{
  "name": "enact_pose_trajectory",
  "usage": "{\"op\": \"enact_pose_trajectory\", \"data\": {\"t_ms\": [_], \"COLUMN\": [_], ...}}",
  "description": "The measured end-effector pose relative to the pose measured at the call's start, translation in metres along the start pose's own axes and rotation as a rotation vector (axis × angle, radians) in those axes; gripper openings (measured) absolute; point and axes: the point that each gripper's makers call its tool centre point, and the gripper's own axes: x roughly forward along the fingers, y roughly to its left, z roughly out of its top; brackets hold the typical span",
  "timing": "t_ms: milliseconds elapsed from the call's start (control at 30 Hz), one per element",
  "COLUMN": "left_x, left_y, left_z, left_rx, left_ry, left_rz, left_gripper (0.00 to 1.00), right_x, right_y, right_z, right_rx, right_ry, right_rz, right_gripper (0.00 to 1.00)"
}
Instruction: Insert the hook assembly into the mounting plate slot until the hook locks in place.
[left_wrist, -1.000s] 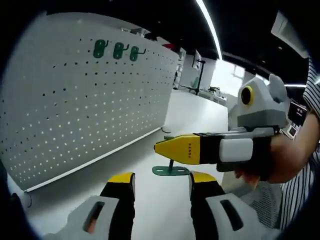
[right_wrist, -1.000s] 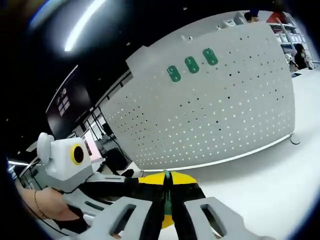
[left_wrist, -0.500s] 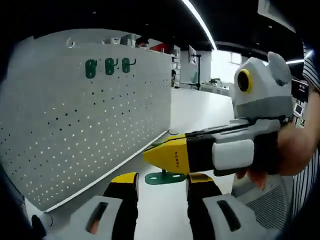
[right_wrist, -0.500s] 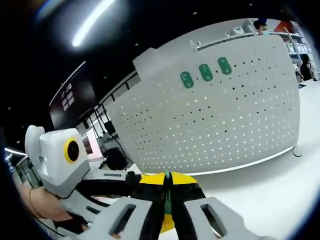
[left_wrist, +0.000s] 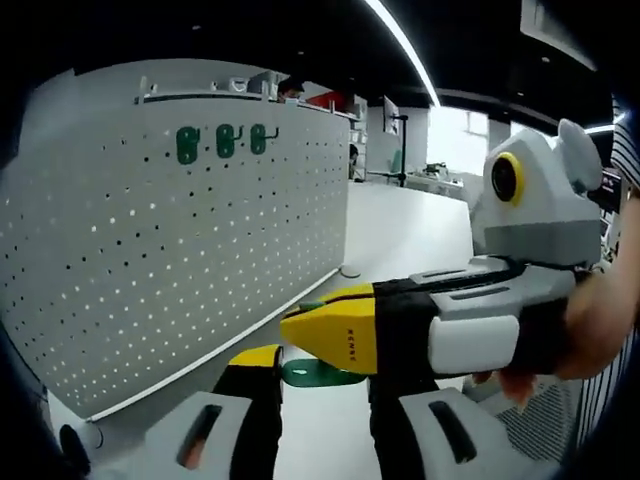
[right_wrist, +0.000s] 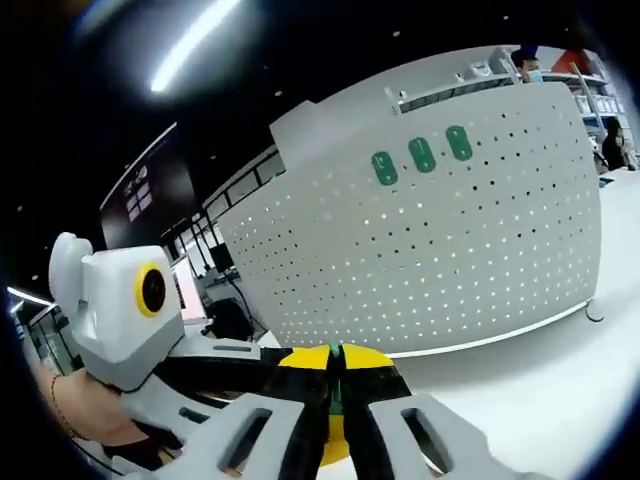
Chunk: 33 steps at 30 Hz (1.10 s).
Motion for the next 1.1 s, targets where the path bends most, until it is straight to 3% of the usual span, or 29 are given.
{"op": "enact_pose_trajectory", "data": {"t_ms": [200, 300, 467, 600, 633, 733, 867, 967, 1100], "left_x": [0.001, 0.001, 0.003, 0.004, 0.004, 0.004, 0.003, 0.0, -0.002], "left_y": [0.001, 0.001, 0.001, 0.001, 0.001, 0.002, 0.003, 0.003, -0.003], "left_z": [-0.004, -0.009, -0.03, -0.042, -0.044, -0.056, -0.078, -0.092, -0.1], "left_rx": [0.03, 0.037, 0.033, 0.023, 0.02, 0.007, 0.038, 0.099, 0.178], "left_ry": [0.012, 0.025, 0.08, 0.102, 0.106, 0.124, 0.165, 0.196, 0.216], "left_rz": [0.0, -0.014, -0.048, -0.057, -0.056, -0.056, -0.044, -0.044, -0.073], "left_gripper": [0.32, 0.32, 0.32, 0.32, 0.32, 0.31, 0.31, 0.31, 0.31], "right_x": [0.001, 0.002, 0.005, 0.004, 0.004, 0.001, -0.003, -0.013, -0.021], "right_y": [-0.001, -0.001, -0.001, -0.001, -0.001, -0.002, -0.003, 0.008, 0.01], "right_z": [-0.005, -0.013, -0.034, -0.04, -0.04, -0.054, -0.057, -0.071, -0.092], "right_rx": [0.007, 0.039, 0.076, 0.083, 0.076, 0.046, 0.03, 0.038, -0.022], "right_ry": [0.025, 0.074, 0.186, 0.227, 0.228, 0.323, 0.363, 0.5, 0.639], "right_rz": [0.009, 0.026, 0.066, 0.088, 0.09, 0.103, 0.134, 0.231, 0.269], "right_gripper": [0.0, 0.0, 0.01, 0.04, 0.05, 0.08, 0.09, 0.11, 0.11]}}
